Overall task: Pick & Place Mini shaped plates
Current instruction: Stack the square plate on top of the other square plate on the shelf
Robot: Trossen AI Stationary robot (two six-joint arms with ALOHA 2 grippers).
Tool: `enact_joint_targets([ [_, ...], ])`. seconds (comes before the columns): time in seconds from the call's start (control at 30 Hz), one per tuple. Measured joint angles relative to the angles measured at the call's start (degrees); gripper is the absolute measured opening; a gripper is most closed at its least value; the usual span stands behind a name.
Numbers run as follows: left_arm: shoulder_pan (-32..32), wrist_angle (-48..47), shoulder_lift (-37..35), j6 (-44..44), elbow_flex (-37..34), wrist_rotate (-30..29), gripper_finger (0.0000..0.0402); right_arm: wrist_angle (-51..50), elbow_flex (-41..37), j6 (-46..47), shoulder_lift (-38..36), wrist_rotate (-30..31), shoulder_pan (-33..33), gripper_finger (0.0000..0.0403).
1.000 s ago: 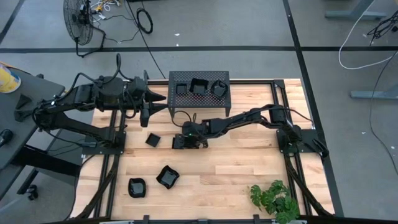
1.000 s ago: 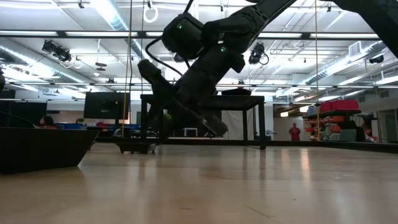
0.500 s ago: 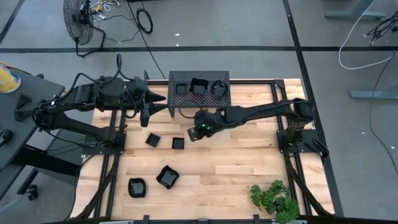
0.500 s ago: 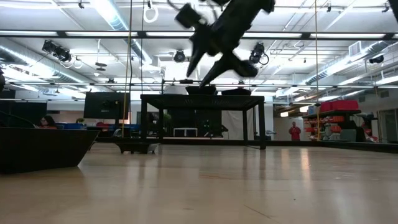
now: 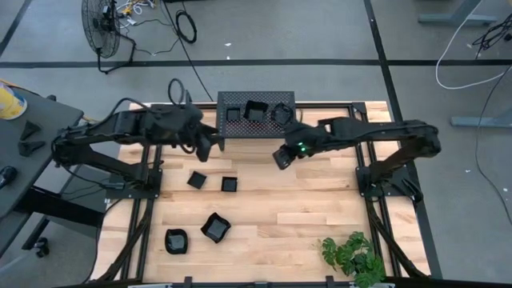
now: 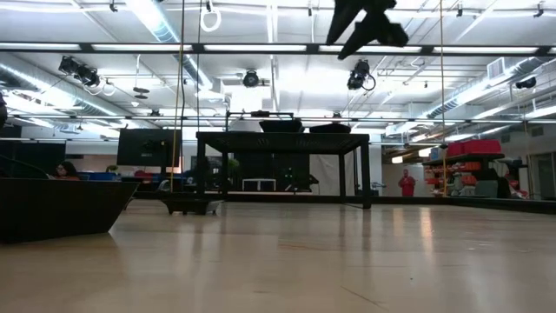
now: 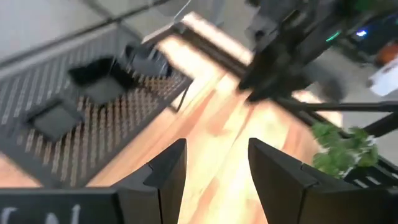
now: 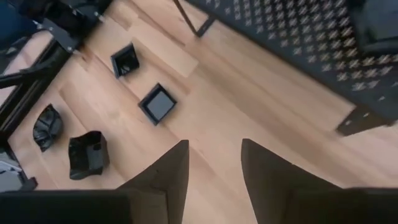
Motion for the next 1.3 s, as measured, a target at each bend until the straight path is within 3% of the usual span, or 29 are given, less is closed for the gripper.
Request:
enact_joint_targets([
  [0.17,0.0,-3.9,2.4,-3.6,0.0,-0.6,0.0177,-1.8,0.0,-2.9,-3.6,3.0,-0.2,0.0149],
  [0.27,-0.3,-4.8,3.2,-4.4,0.0,2.5,0.0185,-2.3,0.0,-4.6,-4.7,3.5,-0.7,0.0149],
  [0.5,-4.0,-12.1,3.3,-4.6,0.0,4.0,0.0237,-3.2,0.0,-8.6,-5.3,3.6,-1.8,0.0149],
  [0.67,-6.1,-17.9,3.7,-11.6,0.0,4.0,0.0265,-4.0,0.0,-8.9,-5.2,3.5,-1.9,0.0149],
  [1.0,-6.4,-18.8,10.3,-27.6,0.0,2.8,0.0256,-5.0,0.0,-12.9,-5.2,3.5,-2.1,0.0149],
  [1.3,-6.3,-22.4,19.3,-33.3,0.0,3.7,0.0252,-6.0,0.0,-15.3,-5.2,0.1,-2.8,0.0149],
])
